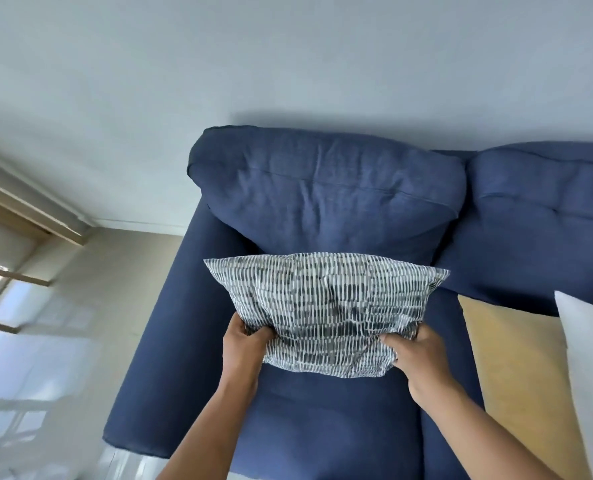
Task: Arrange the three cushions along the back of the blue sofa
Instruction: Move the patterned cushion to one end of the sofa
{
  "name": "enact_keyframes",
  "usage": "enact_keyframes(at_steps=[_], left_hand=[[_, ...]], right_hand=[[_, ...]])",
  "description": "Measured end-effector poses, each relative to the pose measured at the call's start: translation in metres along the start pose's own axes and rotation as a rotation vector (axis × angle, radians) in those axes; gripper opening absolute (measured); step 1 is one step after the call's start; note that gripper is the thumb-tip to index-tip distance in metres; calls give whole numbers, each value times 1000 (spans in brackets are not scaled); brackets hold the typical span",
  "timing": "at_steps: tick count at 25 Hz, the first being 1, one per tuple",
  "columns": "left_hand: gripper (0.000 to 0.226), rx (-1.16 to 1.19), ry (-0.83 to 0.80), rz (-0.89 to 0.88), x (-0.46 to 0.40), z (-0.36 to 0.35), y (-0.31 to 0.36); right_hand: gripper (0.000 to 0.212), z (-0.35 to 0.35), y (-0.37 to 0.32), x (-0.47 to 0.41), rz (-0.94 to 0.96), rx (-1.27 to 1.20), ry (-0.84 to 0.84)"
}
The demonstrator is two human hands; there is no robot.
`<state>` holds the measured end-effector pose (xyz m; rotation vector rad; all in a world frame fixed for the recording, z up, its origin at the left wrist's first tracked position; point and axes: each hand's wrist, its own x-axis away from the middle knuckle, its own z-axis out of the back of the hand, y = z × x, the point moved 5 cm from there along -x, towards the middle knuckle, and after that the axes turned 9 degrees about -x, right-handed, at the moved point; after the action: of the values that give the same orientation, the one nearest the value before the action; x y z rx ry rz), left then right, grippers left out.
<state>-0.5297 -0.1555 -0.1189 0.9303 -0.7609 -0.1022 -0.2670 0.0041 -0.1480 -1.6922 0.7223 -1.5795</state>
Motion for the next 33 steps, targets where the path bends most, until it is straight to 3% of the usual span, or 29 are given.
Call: enact_keyframes(at_steps=[10, 13, 17, 20, 24, 28, 33], left_hand=[[38, -176, -65, 60, -174, -39, 11], [44, -270, -115, 101, -216, -57, 5], [42, -320, -201, 149, -239, -75, -2], [53, -336, -245, 152, -238, -78, -6], [87, -339, -297, 161, -212, -72, -10], [76, -478, -364, 33, -154, -69, -9], [65, -750, -397, -263, -80, -84, 16]], right_hand=[[35, -86, 25, -117, -82, 59, 142], [25, -102, 40, -152, -98, 143, 136], [49, -116, 47, -177, -176, 269, 68], [42, -118, 41, -180, -159, 308, 73], [35, -108, 37, -161, -136, 321, 64], [59, -92, 24, -114, -104, 283, 40], [62, -55, -2, -46, 47, 539, 68]])
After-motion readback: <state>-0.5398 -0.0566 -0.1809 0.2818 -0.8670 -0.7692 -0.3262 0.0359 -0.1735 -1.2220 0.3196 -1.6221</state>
